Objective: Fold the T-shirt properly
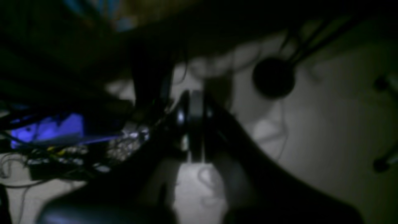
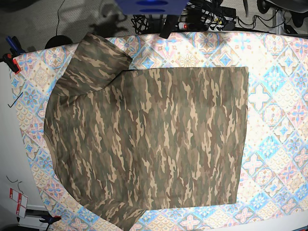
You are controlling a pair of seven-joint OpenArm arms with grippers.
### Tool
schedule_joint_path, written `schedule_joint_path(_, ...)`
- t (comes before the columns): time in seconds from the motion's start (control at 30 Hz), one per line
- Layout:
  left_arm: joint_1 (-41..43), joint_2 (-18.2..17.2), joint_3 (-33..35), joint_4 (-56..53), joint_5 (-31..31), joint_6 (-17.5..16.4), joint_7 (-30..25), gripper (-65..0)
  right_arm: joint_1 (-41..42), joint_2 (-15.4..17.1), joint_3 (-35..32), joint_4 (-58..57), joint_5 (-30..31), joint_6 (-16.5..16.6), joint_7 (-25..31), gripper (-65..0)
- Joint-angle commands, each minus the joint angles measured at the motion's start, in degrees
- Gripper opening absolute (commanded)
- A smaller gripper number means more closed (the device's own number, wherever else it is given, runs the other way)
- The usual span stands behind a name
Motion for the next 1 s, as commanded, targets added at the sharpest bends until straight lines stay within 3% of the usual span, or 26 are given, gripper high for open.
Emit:
schedule_joint_path(0.0, 2.6, -0.3, -0.5, 3.0, 0.0, 0.0, -1.7, -65.0, -1.7, 0.0, 0.1, 0.1, 0.2, 0.1, 0.9, -65.0)
schedule_joint_path(0.17, 13.5, -1.8, -2.0, 26.1, 0.0, -1.2, -1.4, -65.0, -4.8, 0.0, -0.1, 6.6, 0.2, 0.1, 1.0, -65.0)
schedule_joint_path(0.37, 23.7, -2.9, -2.2, 48.9, 0.0, -1.2, 0.8, -65.0, -14.5, 0.0, -0.2, 27.2, 0.2, 0.1, 0.9, -65.0)
schedule_joint_path(0.5, 28.0, -3.1, -2.1, 63.9, 0.0, -1.2, 13.0, -65.0, -20.4, 0.1, -0.2, 40.7, 0.1, 0.1, -1.8, -65.0)
schedule_joint_path(0.67, 30.0, -3.2, -2.2, 80.2, -0.1, -1.2, 29.3, -65.0, -25.5, 0.3, -0.2, 58.8, 0.0, 0.1, -14.7, -65.0)
schedule_joint_path(0.8, 30.0, -3.2, -2.2, 88.9, -0.1, -1.2, 39.2, -65.0, -28.0, 0.4, -0.2, 71.8, 0.0, 0.1, -23.7, -65.0)
schedule_joint_path(0.97, 29.1, -3.2, -2.2, 99.1, -0.1, -1.2, 53.8, -65.0, -28.0, 0.6, -0.2, 84.8, 0.0, 0.1, -38.8, -65.0)
